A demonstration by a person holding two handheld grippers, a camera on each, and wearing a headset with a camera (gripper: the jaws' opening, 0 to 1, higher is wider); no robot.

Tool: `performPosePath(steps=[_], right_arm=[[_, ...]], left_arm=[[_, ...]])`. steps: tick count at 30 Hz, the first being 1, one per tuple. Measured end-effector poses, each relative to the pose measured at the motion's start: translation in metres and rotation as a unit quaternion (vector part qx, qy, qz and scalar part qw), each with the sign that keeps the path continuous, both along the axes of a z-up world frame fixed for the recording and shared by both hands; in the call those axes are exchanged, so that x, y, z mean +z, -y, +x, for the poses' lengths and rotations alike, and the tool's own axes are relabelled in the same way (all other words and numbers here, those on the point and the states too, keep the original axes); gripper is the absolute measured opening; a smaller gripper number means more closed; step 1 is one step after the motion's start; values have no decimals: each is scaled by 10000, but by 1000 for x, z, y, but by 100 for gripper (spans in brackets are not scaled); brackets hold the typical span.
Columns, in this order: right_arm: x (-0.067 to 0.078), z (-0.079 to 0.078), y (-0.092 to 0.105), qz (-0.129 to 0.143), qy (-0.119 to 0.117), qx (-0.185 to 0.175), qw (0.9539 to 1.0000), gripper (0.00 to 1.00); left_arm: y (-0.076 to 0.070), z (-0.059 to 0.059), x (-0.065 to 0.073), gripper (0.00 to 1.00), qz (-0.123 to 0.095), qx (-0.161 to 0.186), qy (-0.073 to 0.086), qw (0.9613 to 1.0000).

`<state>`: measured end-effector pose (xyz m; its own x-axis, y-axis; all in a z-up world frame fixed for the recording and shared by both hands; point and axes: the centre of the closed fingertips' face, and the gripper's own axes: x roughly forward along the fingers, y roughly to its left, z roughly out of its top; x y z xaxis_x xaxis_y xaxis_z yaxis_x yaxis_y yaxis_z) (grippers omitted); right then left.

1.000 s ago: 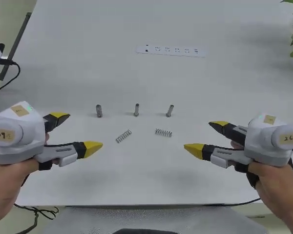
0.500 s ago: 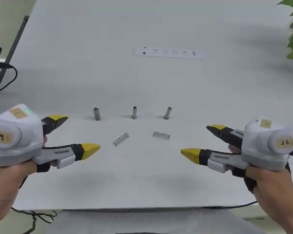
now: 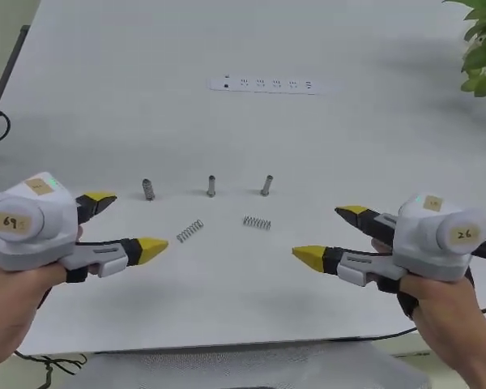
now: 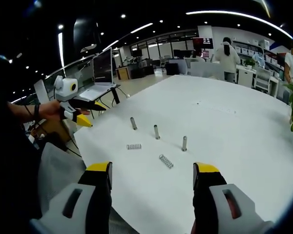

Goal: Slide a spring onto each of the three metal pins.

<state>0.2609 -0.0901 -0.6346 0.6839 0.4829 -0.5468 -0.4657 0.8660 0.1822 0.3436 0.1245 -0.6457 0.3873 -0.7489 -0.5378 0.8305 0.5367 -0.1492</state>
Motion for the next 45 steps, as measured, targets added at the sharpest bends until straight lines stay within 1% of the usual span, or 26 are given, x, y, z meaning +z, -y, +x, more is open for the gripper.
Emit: performPosePath(steps=[2, 8, 11, 13, 18, 21, 24, 33, 36, 42, 45], right_arm=[[0, -1, 1, -6, -4, -4, 10000, 67], [2, -1, 2, -12, -1, -10, 10000, 67], [2, -2, 3, -29, -20, 18, 10000, 68], [1, -2, 2, -33, -32, 27, 10000, 68], [1, -3, 0, -67, -58, 69, 9999, 69], [1, -5, 0, -61, -93, 92, 9999, 70], [0, -5, -1, -80, -119, 120, 9998, 71], [0, -8, 0, -92, -154, 129, 9998, 71], [-1, -9, 1, -105, -177, 136, 9997, 71], [-3, -11, 2, -115, -206, 127, 9996, 71], [-3, -11, 2, -109, -208, 121, 9997, 71]], left_arm=[[4, 1, -3, 65, 26, -47, 0, 10000], [14, 3, -12, 65, 43, -167, -64, 9998], [20, 3, -19, 65, 7, -194, -165, 9997], [23, 3, -24, 64, 23, -213, -212, 9995], [28, 3, -35, 64, 51, -259, -297, 9992], [33, 4, -41, 64, 20, -305, -363, 9989], [36, 5, -49, 64, 96, -366, -402, 9985], [47, 8, -68, 62, 174, -458, -552, 9973], [51, 8, -75, 62, 180, -467, -626, 9968], [55, 7, -88, 61, 222, -459, -749, 9959], [55, 6, -99, 60, 278, -445, -833, 9951]])
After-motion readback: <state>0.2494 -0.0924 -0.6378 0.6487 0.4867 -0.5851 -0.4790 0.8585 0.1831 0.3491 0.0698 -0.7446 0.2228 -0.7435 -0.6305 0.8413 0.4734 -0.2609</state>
